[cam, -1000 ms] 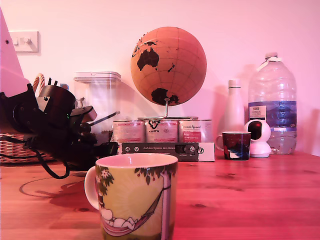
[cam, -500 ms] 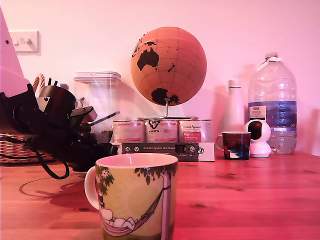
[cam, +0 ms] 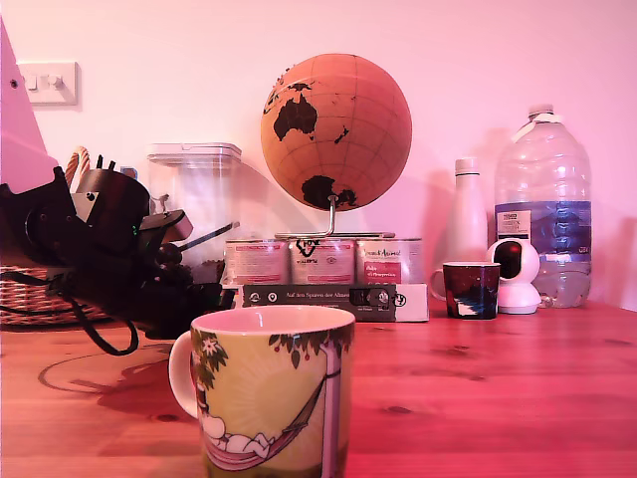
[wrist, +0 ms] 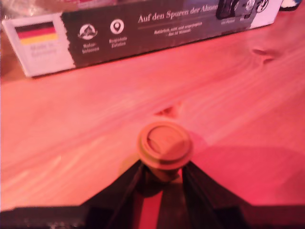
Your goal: Pick up the coffee capsules on the table and drop them inside the coffee cup
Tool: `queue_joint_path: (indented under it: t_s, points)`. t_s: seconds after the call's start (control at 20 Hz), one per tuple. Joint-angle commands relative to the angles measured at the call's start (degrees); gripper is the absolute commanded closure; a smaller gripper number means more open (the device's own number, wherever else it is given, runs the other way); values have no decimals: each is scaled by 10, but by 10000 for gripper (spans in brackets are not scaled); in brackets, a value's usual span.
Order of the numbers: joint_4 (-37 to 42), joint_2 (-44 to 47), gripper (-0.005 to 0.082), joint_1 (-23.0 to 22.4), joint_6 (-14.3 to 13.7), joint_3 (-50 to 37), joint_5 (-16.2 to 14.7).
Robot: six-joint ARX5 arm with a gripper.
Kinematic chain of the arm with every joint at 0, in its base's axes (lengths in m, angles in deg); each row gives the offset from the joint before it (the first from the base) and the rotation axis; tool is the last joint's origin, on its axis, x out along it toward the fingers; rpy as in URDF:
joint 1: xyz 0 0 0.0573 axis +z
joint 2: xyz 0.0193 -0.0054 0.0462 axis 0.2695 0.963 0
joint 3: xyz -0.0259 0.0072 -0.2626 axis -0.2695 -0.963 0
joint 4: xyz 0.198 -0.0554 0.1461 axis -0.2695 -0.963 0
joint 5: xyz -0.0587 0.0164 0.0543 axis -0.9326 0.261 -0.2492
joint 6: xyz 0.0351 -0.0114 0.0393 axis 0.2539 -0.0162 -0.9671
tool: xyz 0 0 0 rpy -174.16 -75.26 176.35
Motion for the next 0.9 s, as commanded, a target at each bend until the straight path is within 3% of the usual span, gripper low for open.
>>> queue_joint_path:
  t_s: [0.0, 0.3, 0.55, 0.85]
  points:
    - [-10, -14, 572, 2, -3, 0, -7]
    - [-81, -85, 572, 2, -34, 0, -19]
    - [-156, -142, 572, 2, -35, 0, -45]
    - [-233, -191, 572, 2, -61, -3, -58]
